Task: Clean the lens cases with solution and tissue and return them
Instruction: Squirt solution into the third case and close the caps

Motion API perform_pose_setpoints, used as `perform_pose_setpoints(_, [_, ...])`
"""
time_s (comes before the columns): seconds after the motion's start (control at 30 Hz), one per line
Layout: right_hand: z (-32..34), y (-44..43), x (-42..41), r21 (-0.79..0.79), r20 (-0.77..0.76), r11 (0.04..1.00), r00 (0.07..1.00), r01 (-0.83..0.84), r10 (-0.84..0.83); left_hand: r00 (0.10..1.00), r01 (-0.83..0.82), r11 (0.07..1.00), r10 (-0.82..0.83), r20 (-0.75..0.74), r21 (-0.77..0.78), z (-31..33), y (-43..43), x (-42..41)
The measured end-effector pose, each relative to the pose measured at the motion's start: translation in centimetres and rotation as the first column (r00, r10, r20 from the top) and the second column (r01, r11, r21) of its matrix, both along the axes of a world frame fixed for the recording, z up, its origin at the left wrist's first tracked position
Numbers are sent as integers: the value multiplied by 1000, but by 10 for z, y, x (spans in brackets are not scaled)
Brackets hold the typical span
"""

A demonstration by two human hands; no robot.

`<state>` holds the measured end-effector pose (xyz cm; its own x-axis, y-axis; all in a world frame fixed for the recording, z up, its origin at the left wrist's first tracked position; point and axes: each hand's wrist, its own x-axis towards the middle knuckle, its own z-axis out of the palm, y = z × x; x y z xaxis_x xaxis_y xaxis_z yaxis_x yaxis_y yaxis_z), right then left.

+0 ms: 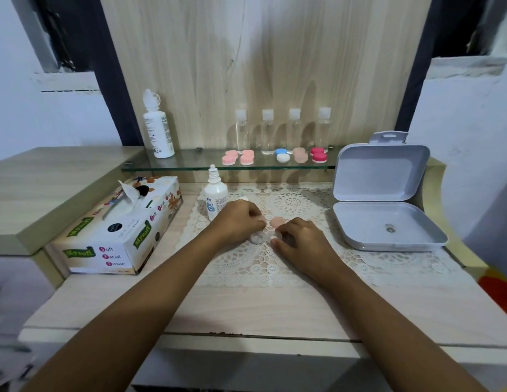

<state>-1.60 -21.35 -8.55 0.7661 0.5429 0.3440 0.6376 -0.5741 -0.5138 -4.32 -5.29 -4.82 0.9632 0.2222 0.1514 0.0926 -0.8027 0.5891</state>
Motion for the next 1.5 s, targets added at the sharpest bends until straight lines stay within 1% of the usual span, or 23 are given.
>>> perform_pose_setpoints(0.23, [0, 1, 2, -6, 13, 1000, 1000, 0, 0, 998, 61, 996, -59, 22, -72, -5, 5, -28])
perform_pose_setpoints(0.33, [-2, 2, 3, -5, 14, 1000, 1000, 5, -5, 994, 108, 993, -107, 27, -41, -9, 4, -31])
perform_pose_setpoints(0.43, [-2, 2, 3, -4, 9, 1000, 1000, 5, -5, 989, 144, 989, -145, 38, 28, -13, 4, -32])
perform_pose_setpoints(0.67, [-2, 1, 3, 5, 22, 1000, 1000, 1, -2, 973, 195, 981, -193, 122, 1, -21, 4, -34])
perform_pose_setpoints(0.77, [-2, 1, 3, 0, 24, 1000, 1000, -3, 3, 970, 213, 977, -212, 122, 4, -23, 3, -34])
perform_pose_setpoints(0.87, [-2, 2, 3, 3, 22, 1000, 1000, -5, 5, 970, 219, 975, -213, 119, -37, -24, 3, -34])
perform_pose_setpoints(1.0, [-2, 1, 4, -3, 28, 1000, 1000, -7, 8, 973, 181, 983, -172, 152, -44, -26, 5, -34])
perform_pose_setpoints(1.17, [-3, 1, 4, -13, 28, 1000, 1000, -4, 4, 970, 196, 973, -174, 170, -122, -26, 6, -36])
perform_pose_setpoints(1.3, [-3, 1, 4, -14, 20, 1000, 1000, 2, -2, 972, 172, 979, -150, 183, -113, -28, 5, -35])
perform_pose_setpoints(1.5, [-4, 1, 5, -28, 20, 1000, 1000, -2, 3, 963, 199, 974, -175, 203, -105, -32, 7, -36])
